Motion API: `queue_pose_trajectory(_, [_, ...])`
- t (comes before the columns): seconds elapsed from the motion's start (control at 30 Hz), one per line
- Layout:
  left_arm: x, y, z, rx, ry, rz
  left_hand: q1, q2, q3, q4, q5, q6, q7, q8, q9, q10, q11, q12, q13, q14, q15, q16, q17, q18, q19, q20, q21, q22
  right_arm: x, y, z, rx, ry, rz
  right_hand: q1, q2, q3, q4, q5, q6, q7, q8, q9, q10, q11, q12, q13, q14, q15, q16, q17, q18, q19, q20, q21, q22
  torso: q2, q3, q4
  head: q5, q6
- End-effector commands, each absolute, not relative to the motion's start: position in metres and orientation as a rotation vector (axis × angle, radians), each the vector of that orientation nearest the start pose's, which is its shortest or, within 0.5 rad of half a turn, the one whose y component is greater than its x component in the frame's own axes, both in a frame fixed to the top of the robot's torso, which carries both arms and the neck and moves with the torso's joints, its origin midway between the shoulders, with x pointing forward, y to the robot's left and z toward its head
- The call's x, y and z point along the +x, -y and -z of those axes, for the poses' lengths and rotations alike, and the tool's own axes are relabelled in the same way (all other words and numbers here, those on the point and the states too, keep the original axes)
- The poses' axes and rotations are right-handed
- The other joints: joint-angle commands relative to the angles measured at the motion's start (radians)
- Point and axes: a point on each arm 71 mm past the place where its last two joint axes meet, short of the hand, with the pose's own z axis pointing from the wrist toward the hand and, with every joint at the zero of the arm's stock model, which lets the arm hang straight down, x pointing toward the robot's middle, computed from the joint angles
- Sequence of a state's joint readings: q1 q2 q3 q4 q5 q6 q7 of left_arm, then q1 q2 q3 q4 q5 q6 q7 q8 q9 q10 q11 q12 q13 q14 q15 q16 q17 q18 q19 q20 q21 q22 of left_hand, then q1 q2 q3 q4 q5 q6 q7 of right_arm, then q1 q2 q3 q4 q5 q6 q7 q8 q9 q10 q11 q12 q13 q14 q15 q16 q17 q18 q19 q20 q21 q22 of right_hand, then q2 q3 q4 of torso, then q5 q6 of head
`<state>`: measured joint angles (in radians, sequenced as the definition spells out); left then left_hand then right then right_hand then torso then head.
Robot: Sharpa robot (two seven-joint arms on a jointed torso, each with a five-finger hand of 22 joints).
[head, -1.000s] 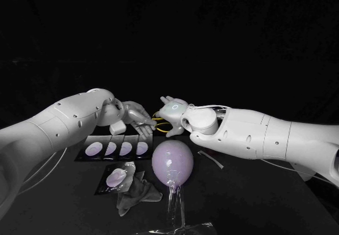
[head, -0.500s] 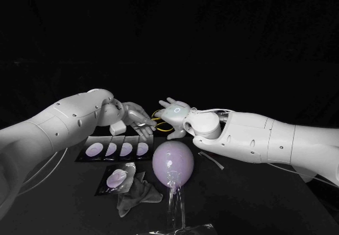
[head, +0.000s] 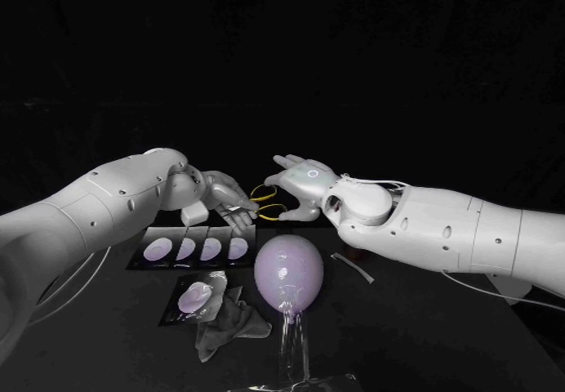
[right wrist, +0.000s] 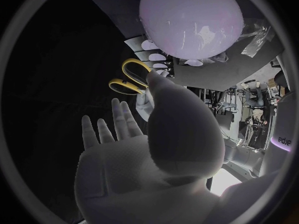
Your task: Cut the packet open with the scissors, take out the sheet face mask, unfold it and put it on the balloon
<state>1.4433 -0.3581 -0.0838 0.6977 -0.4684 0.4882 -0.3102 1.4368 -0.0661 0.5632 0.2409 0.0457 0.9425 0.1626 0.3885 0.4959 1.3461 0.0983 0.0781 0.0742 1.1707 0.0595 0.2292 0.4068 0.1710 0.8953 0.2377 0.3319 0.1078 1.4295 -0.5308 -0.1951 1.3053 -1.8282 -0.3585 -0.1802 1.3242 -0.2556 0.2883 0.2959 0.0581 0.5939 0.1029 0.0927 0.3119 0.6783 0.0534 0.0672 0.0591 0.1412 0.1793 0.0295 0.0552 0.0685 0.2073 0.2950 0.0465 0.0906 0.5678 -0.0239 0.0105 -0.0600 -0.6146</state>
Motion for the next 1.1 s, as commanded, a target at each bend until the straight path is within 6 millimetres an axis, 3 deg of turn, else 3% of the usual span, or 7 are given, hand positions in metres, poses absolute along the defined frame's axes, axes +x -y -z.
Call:
queue_pose_trajectory(0.03, [0.614, -0.177, 0.133, -0.566, -2.355, 0.928, 0.008, 0.006, 0.11, -0.114, 0.003, -0.007, -0.003, 0.003, 0.001, 0.003, -0.006, -0.003, -0.001, 0.004, -0.002, 0.004, 0.001, 0.011, 0.004, -0.002, 0.002, 0.001, 0.529, 0.102, 0.117, -0.552, -1.327, -0.525, -0.001, 0.003, -0.02, 0.0, -0.006, 0.022, 0.0, 0.007, 0.006, 0.029, 0.0, 0.005, 0.002, 0.002, 0.002, 0.004, 0.001, -0.009, -0.004, 0.0, 0.0, -0.003, 0.0, -0.0009, -0.0004, -0.002, 0.001])
queue_pose_trajectory(0.27, [0.614, -0.182, 0.13, -0.555, -2.299, 0.958, 0.004, 0.007, 0.113, -0.117, 0.003, -0.009, -0.003, 0.002, 0.004, 0.003, -0.006, -0.005, -0.002, 0.002, -0.002, 0.002, 0.002, 0.01, 0.003, -0.001, 0.004, 0.001, 0.529, 0.132, 0.1, -0.317, -1.266, -0.739, 0.031, 0.035, -0.028, -0.006, -0.005, 0.112, -0.001, 0.032, 0.029, 0.147, 0.002, 0.012, 0.008, 0.137, 0.021, 0.047, 0.041, -0.008, -0.007, 0.0, -0.002, -0.008, -0.001, -0.0016, 0.0, -0.002, 0.006])
queue_pose_trajectory(0.3, [0.614, -0.183, 0.128, -0.541, -2.274, 0.991, 0.0, 0.008, 0.116, -0.118, 0.003, -0.012, -0.001, 0.001, 0.007, -0.001, -0.004, -0.008, -0.003, -0.001, 0.0, -0.001, 0.002, 0.008, 0.0, 0.0, 0.003, 0.001, 0.532, 0.144, 0.096, -0.21, -1.264, -0.805, 0.093, 0.08, 0.002, -0.031, 0.029, 0.172, 0.068, 0.048, 0.042, 0.226, 0.091, 0.032, 0.012, 0.444, 0.071, 0.16, 0.121, 0.029, 0.07, -0.003, 0.022, 0.018, -0.002, -0.0015, 0.0006, 0.0, 0.007])
queue_pose_trajectory(0.33, [0.614, -0.183, 0.127, -0.531, -2.256, 1.015, 0.0, 0.008, 0.116, -0.118, 0.003, -0.012, -0.001, 0.001, 0.007, -0.001, -0.004, -0.008, -0.003, -0.001, 0.0, -0.001, 0.002, 0.008, 0.0, 0.0, 0.003, 0.001, 0.534, 0.151, 0.095, -0.142, -1.266, -0.837, 0.104, 0.087, 0.008, -0.037, 0.034, 0.188, 0.074, 0.053, 0.042, 0.246, 0.157, 0.033, 0.011, 0.533, 0.038, 0.191, 0.141, 0.055, 0.125, -0.003, 0.04, 0.035, -0.002, -0.0015, 0.0013, -0.001, 0.007])
queue_pose_trajectory(0.4, [0.613, -0.184, 0.123, -0.513, -2.212, 1.066, -0.008, 0.008, 0.12, -0.118, 0.003, -0.016, 0.0, -0.001, 0.011, -0.004, -0.003, -0.011, -0.004, -0.006, 0.002, -0.005, 0.003, 0.004, -0.02, 0.005, -0.007, -0.004, 0.54, 0.166, 0.094, -0.007, -1.286, -0.884, 0.121, 0.1, 0.029, -0.052, 0.035, 0.216, 0.122, 0.062, 0.038, 0.289, 0.142, 0.035, 0.008, 0.682, -0.001, 0.251, 0.165, 0.108, 0.399, -0.003, 0.144, 0.116, -0.003, -0.0014, 0.0014, -0.001, 0.011])
queue_pose_trajectory(0.53, [0.611, -0.185, 0.116, -0.467, -2.096, 1.198, -0.015, 0.01, 0.126, -0.118, 0.003, -0.022, 0.002, -0.005, 0.017, -0.011, 0.0, -0.013, -0.005, -0.013, 0.005, -0.012, 0.005, 0.002, -0.032, 0.015, -0.015, -0.008, 0.553, 0.189, 0.099, 0.241, -1.364, -0.95, 0.098, 0.103, 0.043, -0.051, 0.031, 0.255, 0.133, 0.071, 0.028, 0.359, 0.125, 0.035, 0.006, 0.843, -0.041, 0.303, 0.185, 0.118, 0.574, -0.033, 0.22, 0.133, -0.001, -0.0009, 0.0, 0.0, 0.019])
queue_pose_trajectory(1.1, [0.607, -0.186, 0.134, -0.434, -1.92, 1.288, -0.014, 0.01, 0.127, -0.124, 0.003, -0.023, 0.004, -0.006, 0.022, -0.014, 0.001, -0.013, -0.005, -0.016, 0.006, -0.015, 0.007, 0.008, -0.029, 0.016, -0.012, -0.008, 0.561, 0.17, 0.141, 0.496, -1.539, -1.083, -0.013, 0.099, -0.093, -0.012, 0.038, 0.162, 0.183, 0.008, -0.044, 0.268, 0.173, -0.006, 0.004, 0.75, 0.005, 0.164, 0.121, 0.105, 0.539, -0.007, 0.147, 0.062, 0.003, -0.0024, 0.0017, -0.008, 0.022])
